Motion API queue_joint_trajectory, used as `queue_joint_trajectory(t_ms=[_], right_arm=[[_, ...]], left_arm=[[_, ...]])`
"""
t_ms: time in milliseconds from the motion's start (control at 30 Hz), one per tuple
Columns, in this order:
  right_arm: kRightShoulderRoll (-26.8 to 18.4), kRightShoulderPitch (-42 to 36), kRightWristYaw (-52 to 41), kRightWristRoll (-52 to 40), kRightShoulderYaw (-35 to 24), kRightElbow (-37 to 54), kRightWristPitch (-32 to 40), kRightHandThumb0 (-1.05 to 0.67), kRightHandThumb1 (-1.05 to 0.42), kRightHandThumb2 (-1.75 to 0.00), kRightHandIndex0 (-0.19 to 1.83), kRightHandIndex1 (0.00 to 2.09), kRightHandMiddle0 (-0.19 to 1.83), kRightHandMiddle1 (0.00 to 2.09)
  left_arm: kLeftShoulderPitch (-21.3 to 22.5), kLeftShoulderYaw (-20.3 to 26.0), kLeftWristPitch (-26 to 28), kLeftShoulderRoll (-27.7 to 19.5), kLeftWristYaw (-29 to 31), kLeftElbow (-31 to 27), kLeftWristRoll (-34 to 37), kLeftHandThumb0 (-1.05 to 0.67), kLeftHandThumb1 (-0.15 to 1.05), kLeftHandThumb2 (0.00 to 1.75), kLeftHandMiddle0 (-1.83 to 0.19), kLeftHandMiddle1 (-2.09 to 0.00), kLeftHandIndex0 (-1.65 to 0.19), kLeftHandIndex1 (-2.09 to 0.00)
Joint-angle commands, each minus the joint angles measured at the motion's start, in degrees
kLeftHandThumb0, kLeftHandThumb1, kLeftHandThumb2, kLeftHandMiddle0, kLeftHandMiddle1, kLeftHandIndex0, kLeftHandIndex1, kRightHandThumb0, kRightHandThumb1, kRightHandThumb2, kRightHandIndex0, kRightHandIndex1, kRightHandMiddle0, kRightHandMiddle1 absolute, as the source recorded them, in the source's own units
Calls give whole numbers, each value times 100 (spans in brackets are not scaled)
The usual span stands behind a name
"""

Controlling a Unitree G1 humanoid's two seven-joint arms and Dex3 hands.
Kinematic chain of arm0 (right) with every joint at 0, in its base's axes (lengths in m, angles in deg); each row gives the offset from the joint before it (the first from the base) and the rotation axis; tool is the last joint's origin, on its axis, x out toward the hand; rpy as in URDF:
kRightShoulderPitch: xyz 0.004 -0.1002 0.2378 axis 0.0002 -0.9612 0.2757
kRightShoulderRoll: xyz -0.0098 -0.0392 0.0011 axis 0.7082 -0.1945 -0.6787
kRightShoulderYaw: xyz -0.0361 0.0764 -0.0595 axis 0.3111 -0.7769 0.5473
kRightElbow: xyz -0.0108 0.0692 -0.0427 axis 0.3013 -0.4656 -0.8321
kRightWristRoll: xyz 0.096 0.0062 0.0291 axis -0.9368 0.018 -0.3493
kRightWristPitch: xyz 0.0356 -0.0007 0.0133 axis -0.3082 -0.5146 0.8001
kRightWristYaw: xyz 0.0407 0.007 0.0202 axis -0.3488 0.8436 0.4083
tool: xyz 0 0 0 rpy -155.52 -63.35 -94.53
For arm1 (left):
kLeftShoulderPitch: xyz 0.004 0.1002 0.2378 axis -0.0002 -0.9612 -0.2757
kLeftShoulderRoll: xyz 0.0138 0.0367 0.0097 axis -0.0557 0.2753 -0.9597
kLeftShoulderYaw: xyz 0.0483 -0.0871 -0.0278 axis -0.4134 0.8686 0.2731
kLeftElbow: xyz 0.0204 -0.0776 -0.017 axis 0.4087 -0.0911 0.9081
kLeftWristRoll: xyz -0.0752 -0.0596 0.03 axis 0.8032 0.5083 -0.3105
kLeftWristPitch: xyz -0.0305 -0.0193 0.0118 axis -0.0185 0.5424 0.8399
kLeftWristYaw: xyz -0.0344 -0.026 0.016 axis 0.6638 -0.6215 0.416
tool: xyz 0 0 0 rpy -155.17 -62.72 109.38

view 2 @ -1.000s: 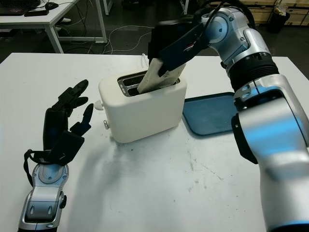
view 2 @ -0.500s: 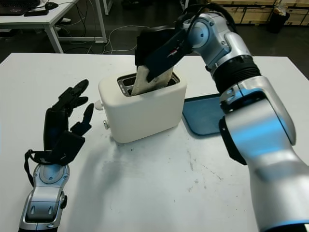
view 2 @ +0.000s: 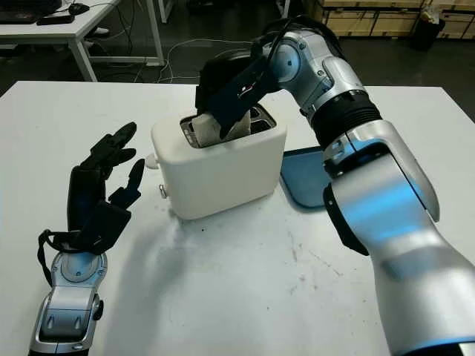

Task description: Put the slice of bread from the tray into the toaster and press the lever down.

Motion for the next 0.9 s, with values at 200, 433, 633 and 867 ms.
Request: queue_joint_trajectory(t_ms=[200,433,633,867], right_arm=[[-180,196,203,233,77,53,4,-70,-75,0,1,34,36,3],[-384,325,486,494,146,192,-156,-82,-75,0,0,0,16,0],[-842,34,593,388,2,657,-321,-78,-90,-4,0,0,10,0],[-1368,-654,886,-33,-551,1165,-561,-70,-92,-6,10,6,19,5]], left_arm=[[-6,-19,-48,-48,16,-17,-70,-46,92,50,-24,-84,-49,-5],[-16,-7,65,26,43,-86,17,-46,92,49,-21,-83,-49,-4],[-23,10,18,27,39,-82,46,-45,92,49,-21,-83,-48,-4],[-20,18,-100,12,28,15,69,-44,92,49,-21,-85,-49,-4]])
